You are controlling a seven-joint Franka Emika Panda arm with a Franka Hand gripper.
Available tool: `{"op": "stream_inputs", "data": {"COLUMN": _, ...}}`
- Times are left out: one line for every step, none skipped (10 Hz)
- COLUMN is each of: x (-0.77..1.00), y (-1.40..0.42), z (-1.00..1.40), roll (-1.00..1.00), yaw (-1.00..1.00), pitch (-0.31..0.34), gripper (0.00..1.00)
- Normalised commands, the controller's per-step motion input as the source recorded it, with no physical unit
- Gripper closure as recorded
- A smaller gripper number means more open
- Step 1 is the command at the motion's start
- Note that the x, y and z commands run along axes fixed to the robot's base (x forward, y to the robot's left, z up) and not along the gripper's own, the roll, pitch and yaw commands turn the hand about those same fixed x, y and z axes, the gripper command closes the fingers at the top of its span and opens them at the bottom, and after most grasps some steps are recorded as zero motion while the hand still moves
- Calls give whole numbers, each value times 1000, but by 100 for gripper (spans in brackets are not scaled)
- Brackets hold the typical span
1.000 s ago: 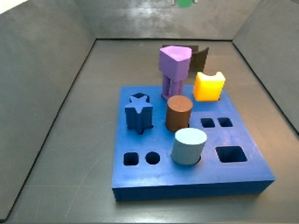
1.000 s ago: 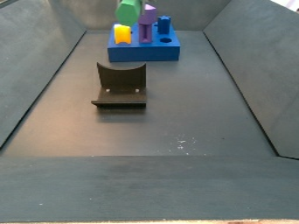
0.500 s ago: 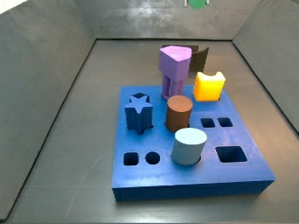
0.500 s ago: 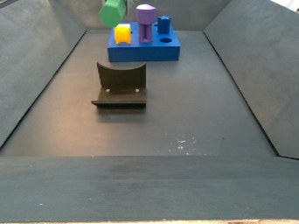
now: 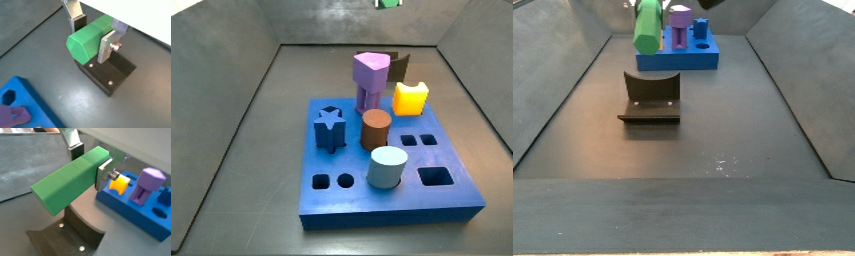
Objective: Pick up the hexagon object. Move up. Place the hexagon object on the fixture. Regrasp the hexagon object. Move to above the board. Insert the hexagon object.
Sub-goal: Place the hexagon object on the fixture.
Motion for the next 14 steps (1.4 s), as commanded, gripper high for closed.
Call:
{"op": "stream_inputs", "data": {"x": 81, "y": 67, "z": -24, "roll": -1000, "yaw": -67, "pitch": 250, "gripper": 100}}
{"op": "stream_inputs", "data": {"x": 80, "y": 59, "z": -17, "roll": -937, "yaw": -119, "pitch": 235, "gripper": 100}}
{"op": "stream_inputs", "data": {"x": 77, "y": 54, "z": -17, "roll": -778, "yaw": -143, "pitch": 190, "gripper": 100}}
{"op": "stream_inputs", "data": {"x": 76, "y": 51, "z": -19, "roll": -669, "yaw": -154, "pitch": 160, "gripper": 100}}
{"op": "stream_inputs", "data": {"x": 77, "y": 50, "z": -20, "roll": -386, "yaw": -164, "pitch": 97, "gripper": 100}}
{"op": "stream_inputs", "data": {"x": 78, "y": 46, "z": -16, "roll": -279, "yaw": -163, "pitch": 73, "gripper": 100}}
{"op": "stream_inputs", "data": {"x": 129, "y": 131, "z": -1000, "roll": -1000, "yaw": -91, "pitch": 223, "gripper": 100}}
{"op": "stream_inputs", "data": {"x": 134, "y": 140, "z": -1000, "roll": -1000, "yaw": -107, "pitch": 199, "gripper": 100}}
{"op": "stream_inputs", "data": {"x": 147, "y": 141, "z": -1000, "roll": -1000, "yaw": -145, "pitch": 225, "gripper": 100}}
{"op": "stream_inputs", "data": {"x": 166, "y": 138, "z": -1000, "roll": -816, "yaw": -175, "pitch": 194, "gripper": 100}}
{"op": "stream_inputs", "data": {"x": 171, "y": 142, "z": -1000, "roll": -657, "yaw": -197, "pitch": 154, "gripper": 100}}
{"op": "stream_inputs", "data": {"x": 176, "y": 144, "z": -1000, "roll": -442, "yaw": -209, "pitch": 99, "gripper": 100}}
{"op": "stream_inputs", "data": {"x": 184, "y": 139, "z": -1000, "roll": -292, "yaw": -205, "pitch": 67, "gripper": 100}}
{"op": "stream_inputs", "data": {"x": 191, "y": 134, "z": -1000, "roll": -237, "yaw": -198, "pitch": 40, "gripper": 100}}
